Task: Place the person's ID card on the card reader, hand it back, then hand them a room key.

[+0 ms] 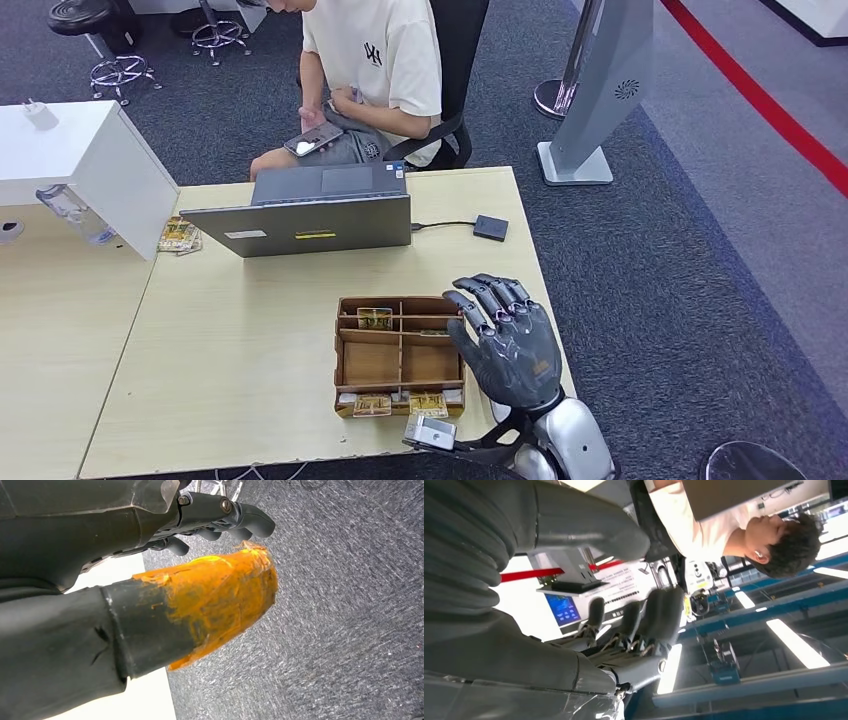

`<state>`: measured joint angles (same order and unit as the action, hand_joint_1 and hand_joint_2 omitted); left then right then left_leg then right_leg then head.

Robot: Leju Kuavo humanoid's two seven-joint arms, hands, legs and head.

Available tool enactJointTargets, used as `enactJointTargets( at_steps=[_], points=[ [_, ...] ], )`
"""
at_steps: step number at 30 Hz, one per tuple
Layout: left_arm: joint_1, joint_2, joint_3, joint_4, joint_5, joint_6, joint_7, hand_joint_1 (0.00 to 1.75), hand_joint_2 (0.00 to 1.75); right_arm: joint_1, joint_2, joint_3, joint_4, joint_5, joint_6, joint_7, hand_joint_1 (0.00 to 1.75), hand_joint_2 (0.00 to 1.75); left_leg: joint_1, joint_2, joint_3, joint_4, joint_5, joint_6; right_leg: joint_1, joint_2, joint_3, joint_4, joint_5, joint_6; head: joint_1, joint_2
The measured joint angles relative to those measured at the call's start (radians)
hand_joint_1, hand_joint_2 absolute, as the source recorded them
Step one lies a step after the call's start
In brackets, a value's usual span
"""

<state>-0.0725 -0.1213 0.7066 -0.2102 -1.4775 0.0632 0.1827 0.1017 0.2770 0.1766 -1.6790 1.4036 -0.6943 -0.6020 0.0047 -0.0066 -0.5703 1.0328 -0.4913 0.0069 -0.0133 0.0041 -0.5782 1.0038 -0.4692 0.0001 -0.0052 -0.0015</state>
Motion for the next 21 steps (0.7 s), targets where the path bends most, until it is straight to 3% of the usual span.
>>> enactJointTargets(
  at_steps=[3,4,7,8,11,17,21],
  points=[
    [0.0,0.0,0.001,0.0,0.0,0.0,0.003,0.0,0.0,0.008,0.0,0.006,0.016,0.008,0.0,0.036,1.53,1.75,0.0,0.0,0.0,0.0,0.0,0.0,0.0,0.0,0.0,0.0,0.0,0.0,0.0,0.0],
    [0.0,0.0,0.001,0.0,0.001,0.0,0.003,0.0,0.0,0.009,-0.001,0.012,0.024,0.014,0.0,0.059,1.28,1.75,0.0,0.0,0.0,0.0,0.0,0.0,0.0,0.0,0.0,0.0,0.0,0.0,0.0,0.0],
    [-0.001,0.0,0.005,0.0,-0.004,0.0,0.003,0.0,0.0,0.012,-0.007,0.04,0.053,0.034,0.0,0.123,0.21,1.75,0.0,0.0,0.0,0.0,0.0,0.0,0.0,0.0,0.0,0.0,0.0,0.0,0.0,0.0],
    [-0.001,0.0,0.007,0.0,-0.006,0.001,0.003,0.0,0.0,0.014,-0.009,0.052,0.064,0.041,0.0,0.141,0.06,1.75,0.0,0.0,0.0,0.0,0.0,0.0,0.0,0.0,0.0,0.0,0.0,0.0,0.0,0.0],
    [-0.001,0.0,0.014,0.0,-0.012,0.002,0.003,0.0,0.0,0.013,-0.017,0.087,0.096,0.06,0.0,0.187,0.02,1.75,0.0,0.0,0.0,0.0,0.0,0.0,0.0,0.0,0.0,0.0,0.0,0.0,0.0,0.0],
    [-0.001,0.0,0.024,0.0,-0.017,0.003,0.003,0.0,0.0,-0.005,-0.051,0.148,0.154,0.101,0.0,0.331,0.15,1.75,0.0,0.0,0.0,0.0,0.0,0.0,0.0,0.0,0.0,0.0,0.0,0.0,0.0,0.0],
    [-0.001,0.0,0.026,0.0,-0.018,0.003,0.003,0.0,0.0,-0.012,-0.075,0.185,0.182,0.109,0.0,0.374,0.4,1.75,0.0,0.0,0.0,0.0,0.0,0.0,0.0,0.0,0.0,0.0,0.0,0.0,0.0,0.0]
  ],
)
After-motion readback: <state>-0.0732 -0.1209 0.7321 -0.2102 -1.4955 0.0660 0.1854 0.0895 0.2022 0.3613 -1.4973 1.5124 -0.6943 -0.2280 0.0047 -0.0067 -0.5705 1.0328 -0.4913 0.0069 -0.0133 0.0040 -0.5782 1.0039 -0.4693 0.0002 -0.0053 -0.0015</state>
